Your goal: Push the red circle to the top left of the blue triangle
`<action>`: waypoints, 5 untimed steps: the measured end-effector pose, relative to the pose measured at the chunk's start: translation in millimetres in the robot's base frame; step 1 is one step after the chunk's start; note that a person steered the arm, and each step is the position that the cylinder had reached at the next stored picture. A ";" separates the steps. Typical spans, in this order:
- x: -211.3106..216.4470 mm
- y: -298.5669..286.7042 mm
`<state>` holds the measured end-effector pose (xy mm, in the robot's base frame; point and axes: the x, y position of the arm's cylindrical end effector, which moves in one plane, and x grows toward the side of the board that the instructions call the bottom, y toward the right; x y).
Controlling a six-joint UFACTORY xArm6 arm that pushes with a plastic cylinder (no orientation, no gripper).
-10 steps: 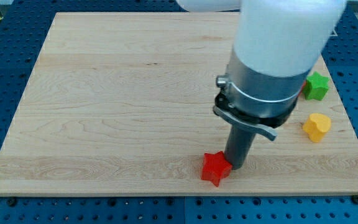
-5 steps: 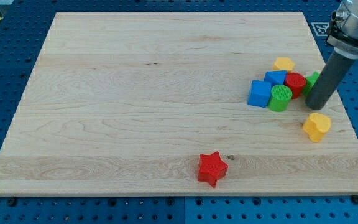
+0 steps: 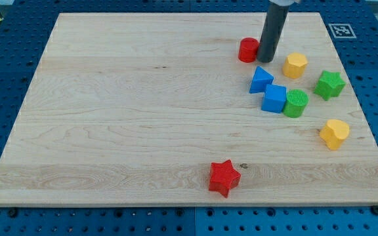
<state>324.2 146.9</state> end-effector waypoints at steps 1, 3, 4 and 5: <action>-16.9 -8.7; -12.7 -110.6; -29.9 -118.3; -62.9 -123.7</action>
